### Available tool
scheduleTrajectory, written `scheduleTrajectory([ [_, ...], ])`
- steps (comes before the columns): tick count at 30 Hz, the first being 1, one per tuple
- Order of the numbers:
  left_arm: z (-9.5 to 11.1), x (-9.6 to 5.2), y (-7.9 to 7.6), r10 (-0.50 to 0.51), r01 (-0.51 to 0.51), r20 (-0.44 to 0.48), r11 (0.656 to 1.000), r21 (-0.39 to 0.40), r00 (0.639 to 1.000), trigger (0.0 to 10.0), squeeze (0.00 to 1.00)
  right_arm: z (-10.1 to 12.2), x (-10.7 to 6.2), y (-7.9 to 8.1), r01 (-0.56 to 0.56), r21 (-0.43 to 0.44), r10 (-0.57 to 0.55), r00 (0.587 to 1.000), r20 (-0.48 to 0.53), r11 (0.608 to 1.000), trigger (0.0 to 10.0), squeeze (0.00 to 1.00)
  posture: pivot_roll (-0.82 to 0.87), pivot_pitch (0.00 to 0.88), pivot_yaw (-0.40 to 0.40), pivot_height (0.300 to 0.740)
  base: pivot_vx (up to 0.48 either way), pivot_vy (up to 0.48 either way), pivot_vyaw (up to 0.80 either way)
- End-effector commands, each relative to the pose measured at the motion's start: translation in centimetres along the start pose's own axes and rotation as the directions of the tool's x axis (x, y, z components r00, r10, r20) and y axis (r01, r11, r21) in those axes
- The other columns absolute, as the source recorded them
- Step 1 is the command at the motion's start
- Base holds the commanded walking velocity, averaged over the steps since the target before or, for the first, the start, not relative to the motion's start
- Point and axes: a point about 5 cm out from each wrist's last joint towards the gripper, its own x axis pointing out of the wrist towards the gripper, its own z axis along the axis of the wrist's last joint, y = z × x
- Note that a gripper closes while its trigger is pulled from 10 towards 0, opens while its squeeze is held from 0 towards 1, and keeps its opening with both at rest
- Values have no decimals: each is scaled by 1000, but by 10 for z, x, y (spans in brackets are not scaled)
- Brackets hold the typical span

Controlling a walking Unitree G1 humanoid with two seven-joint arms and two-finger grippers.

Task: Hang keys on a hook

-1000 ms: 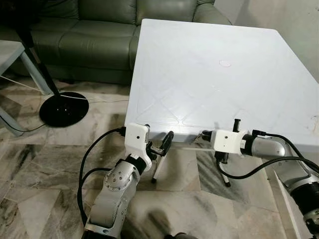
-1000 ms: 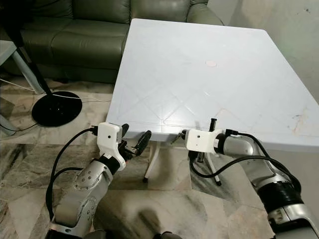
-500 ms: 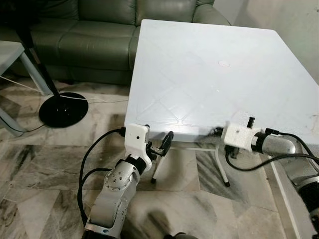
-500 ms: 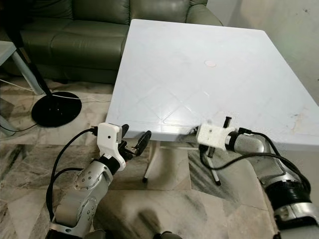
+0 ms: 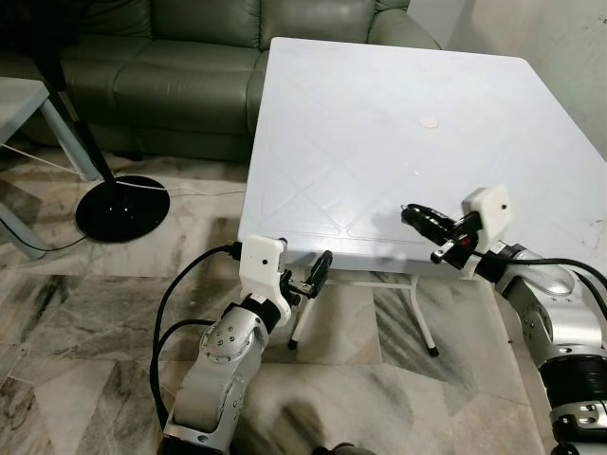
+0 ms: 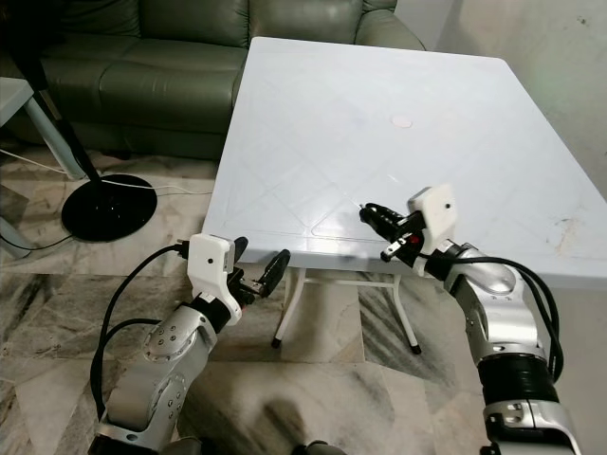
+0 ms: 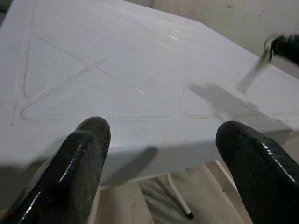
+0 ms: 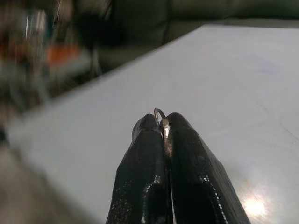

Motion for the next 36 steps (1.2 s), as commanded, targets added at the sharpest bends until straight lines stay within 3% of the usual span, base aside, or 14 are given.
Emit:
scheduleTrajectory([
  [1, 4, 7, -10, -13, 14, 33, 999, -51, 999, 10000, 0, 14, 1, 0, 37, 64, -42, 996, 84, 997, 10000, 0, -6, 99, -103, 740, 0, 0, 0],
  [8, 18, 17, 2, 10, -6, 78, 999, -53, 997, 10000, 0, 14, 9, 13, 178, 162, -213, 948, 236, 971, 10000, 0, -9, 85, -102, 740, 0, 0, 0],
  [10, 27, 25, 10, 17, -12, 102, 999, -49, 995, 10000, 0, 13, 10, 14, 309, 122, -331, 906, 263, 943, 10000, 0, -10, 83, -99, 740, 0, 0, 0],
  [12, 29, 27, 12, 15, -11, 110, 999, -36, 994, 10000, 0, 12, 10, 14, 337, 119, -357, 896, 264, 934, 10000, 0, -10, 84, -99, 740, 0, 0, 0],
  [13, 31, 29, 13, 13, -9, 115, 999, -33, 993, 10000, 0, 9, 11, 17, 340, 14, -333, 913, 236, 940, 10000, 0, -10, 84, -99, 740, 0, 0, 0],
  [14, 35, 33, 16, 11, -8, 124, 1000, -23, 992, 10000, 0, 8, 11, 22, 352, -190, -309, 924, 225, 916, 10000, 0, -12, 84, -96, 740, 0, 0, 0],
  [15, 38, 36, 18, 10, -8, 131, 1000, -19, 991, 10000, 0, 6, 11, 20, 363, -167, -325, 921, 216, 917, 10000, 0, -12, 85, -95, 740, 0, 0, 0],
  [17, 46, 42, 23, 17, -14, 149, 1000, -26, 989, 10000, 0, 8, 10, 11, 416, 65, -418, 875, 243, 907, 10000, 0, -12, 84, -94, 740, 0, 0, 0],
  [23, 56, 49, 30, 18, -18, 190, 1000, 1, 982, 10000, 0, 18, 14, 17, 419, 107, -431, 845, 316, 902, 10000, 0, -17, 81, -90, 740, 0, 0, 0],
  [28, 62, 49, 36, 42, -41, 221, 999, -9, 974, 10000, 0, 18, 16, 27, 415, 99, -423, 844, 330, 904, 10000, 0, -16, 70, -84, 740, 0, 0, 0],
  [35, 67, 35, 43, 71, -65, 284, 997, -31, 956, 10000, 0, 18, 13, 51, 415, 5, -389, 850, 354, 910, 10000, 0, -7, 36, -80, 740, 0, 0, 0],
  [36, 63, 27, 45, 87, -79, 289, 996, -40, 953, 10000, 0, 14, 8, 57, 421, -20, -387, 852, 353, 907, 10000, 0, -9, 13, -72, 740, 0, 0, 0],
])
